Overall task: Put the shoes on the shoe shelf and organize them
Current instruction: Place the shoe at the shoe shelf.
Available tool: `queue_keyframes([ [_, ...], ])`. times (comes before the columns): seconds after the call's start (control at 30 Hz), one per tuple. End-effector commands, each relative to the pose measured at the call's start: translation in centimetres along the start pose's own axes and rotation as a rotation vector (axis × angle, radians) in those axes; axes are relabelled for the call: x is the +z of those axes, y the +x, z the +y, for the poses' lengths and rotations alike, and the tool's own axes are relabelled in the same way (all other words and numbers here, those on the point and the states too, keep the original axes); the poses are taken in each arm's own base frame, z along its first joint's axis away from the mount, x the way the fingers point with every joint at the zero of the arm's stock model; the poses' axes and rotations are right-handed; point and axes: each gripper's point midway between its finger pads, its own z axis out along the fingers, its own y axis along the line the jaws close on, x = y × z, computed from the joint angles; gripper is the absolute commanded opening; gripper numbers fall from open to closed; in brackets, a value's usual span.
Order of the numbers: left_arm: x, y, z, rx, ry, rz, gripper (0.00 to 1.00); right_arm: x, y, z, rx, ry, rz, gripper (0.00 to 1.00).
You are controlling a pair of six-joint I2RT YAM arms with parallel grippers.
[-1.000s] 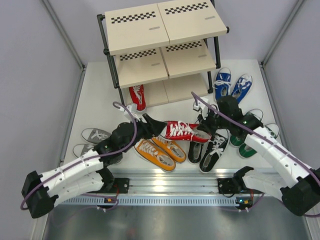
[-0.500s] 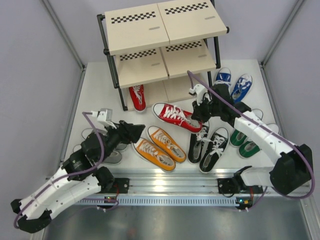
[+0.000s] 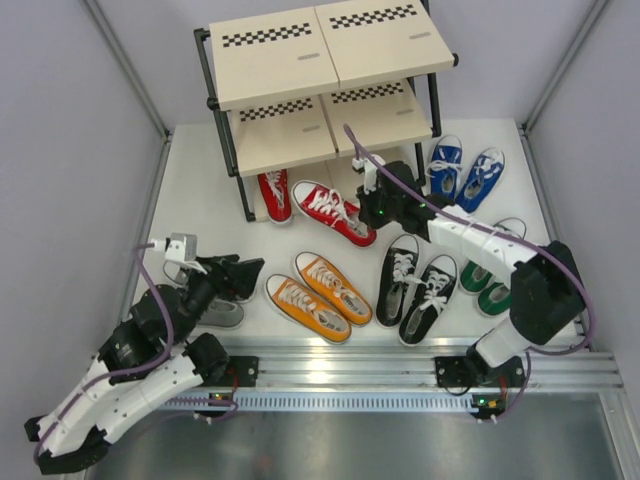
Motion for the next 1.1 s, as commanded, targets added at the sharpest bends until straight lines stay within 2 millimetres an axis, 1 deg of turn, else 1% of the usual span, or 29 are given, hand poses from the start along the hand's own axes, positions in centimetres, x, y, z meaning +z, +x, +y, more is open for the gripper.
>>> queue_keyframes([
  [0.0,-0.9,-1.4,0.1,0.038,0.006,-0.031,0.76,0.0,-9.3,0.2,0.108,0.111,-0.302,0.00],
  [0.07,-1.0,-1.3,0.2,0.045,0.006,-0.031,0.76,0.6,-9.7,0.8,0.112,0.120,-0.329,0.00],
  [0.1,-1.0,-1.2,0.3,0.046,0.002,-0.030,0.76,0.9,-10.3,0.2,0.130,0.163,-0.371,0.00],
  [0.17,-1.1,-1.0,0.5,0.047,0.003,-0.031,0.76,1.3,-10.6,0.8,0.149,0.172,-0.393,0.00],
  [0.2,-1.2,-1.1,0.4,0.047,0.008,-0.035,0.76,1.6,-10.9,0.7,0.166,0.186,-0.411,0.00],
  [0.27,-1.4,-1.1,0.5,0.042,0.014,-0.043,0.76,2.0,-11.1,0.6,0.205,0.204,-0.424,0.00],
  [0.3,-1.5,-1.2,0.5,0.040,0.015,-0.047,0.76,2.7,-10.8,0.7,0.212,0.203,-0.415,0.00],
  [0.33,-1.5,-1.2,0.5,0.041,0.016,-0.050,0.77,2.9,-11.2,0.9,0.232,0.198,-0.428,0.00],
  [0.37,-1.7,-1.4,0.5,0.036,0.022,-0.058,0.77,3.3,-11.2,1.0,0.237,0.197,-0.424,0.00],
  [0.4,-1.7,-1.3,0.4,0.036,0.025,-0.056,0.77,4.2,-10.8,1.0,0.242,0.205,-0.405,0.00],
  [0.43,-1.7,-1.4,0.5,0.033,0.026,-0.061,0.78,4.3,-11.5,1.2,0.261,0.202,-0.418,0.00],
  [0.5,-1.8,-1.5,0.4,0.033,0.030,-0.062,0.78,5.3,-11.5,1.2,0.274,0.216,-0.418,0.00],
  [0.6,-1.9,-1.4,0.1,0.031,0.050,-0.054,0.78,6.2,-11.8,1.6,0.282,0.221,-0.421,0.00],
  [0.73,-2.0,-1.4,0.0,0.029,0.055,-0.055,0.78,6.7,-12.1,1.9,0.302,0.231,-0.434,0.00],
  [0.77,-2.0,-1.3,0.0,0.030,0.055,-0.055,0.78,7.1,-11.8,1.8,0.301,0.241,-0.423,0.00],
  [0.83,-1.9,-1.3,0.0,0.030,0.053,-0.053,0.78,7.4,-12.2,2.0,0.309,0.237,-0.428,0.00],
  [0.87,-1.9,-1.3,0.0,0.028,0.053,-0.054,0.78,7.7,-12.2,2.1,0.305,0.235,-0.425,0.01],
  [0.97,-1.9,-1.3,0.0,0.028,0.053,-0.054,0.78,8.8,-11.7,2.0,0.298,0.240,-0.409,0.10],
  [1.03,-1.9,-1.3,0.0,0.028,0.054,-0.052,0.78,9.0,-11.6,2.0,0.286,0.240,-0.405,0.15],
  [1.07,-1.9,-1.3,0.0,0.026,0.055,-0.053,0.78,9.0,-11.6,2.1,0.281,0.233,-0.409,0.19],
])
